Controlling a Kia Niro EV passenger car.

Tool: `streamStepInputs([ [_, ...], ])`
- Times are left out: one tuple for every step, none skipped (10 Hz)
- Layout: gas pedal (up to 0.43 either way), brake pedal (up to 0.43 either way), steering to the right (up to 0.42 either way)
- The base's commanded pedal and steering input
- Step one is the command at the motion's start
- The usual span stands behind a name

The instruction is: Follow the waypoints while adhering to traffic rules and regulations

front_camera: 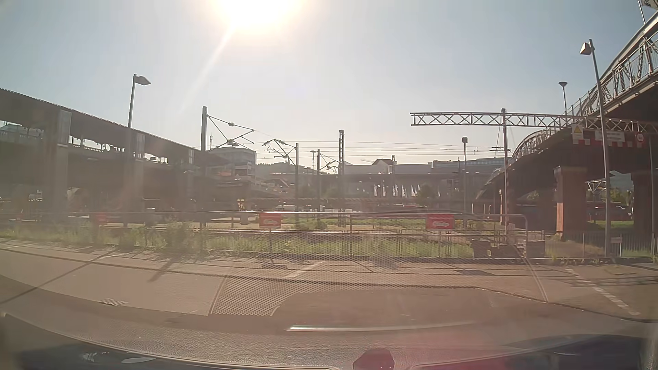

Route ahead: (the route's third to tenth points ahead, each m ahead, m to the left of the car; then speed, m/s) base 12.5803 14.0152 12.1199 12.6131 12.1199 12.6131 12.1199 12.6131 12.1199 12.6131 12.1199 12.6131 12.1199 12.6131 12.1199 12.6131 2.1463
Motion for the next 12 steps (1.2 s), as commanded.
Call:
streamStepInputs([
  [0.039,0.000,-0.509],
  [0.039,0.000,-0.511],
  [0.028,0.000,-0.513],
  [0.008,0.000,-0.515],
  [0.008,0.000,-0.515],
  [0.008,0.000,-0.515],
  [0.008,0.000,-0.516],
  [0.008,0.000,-0.516],
  [0.008,0.000,-0.515],
  [0.008,0.000,-0.515],
  [0.008,0.000,-0.515],
  [0.008,0.000,-0.515],
])
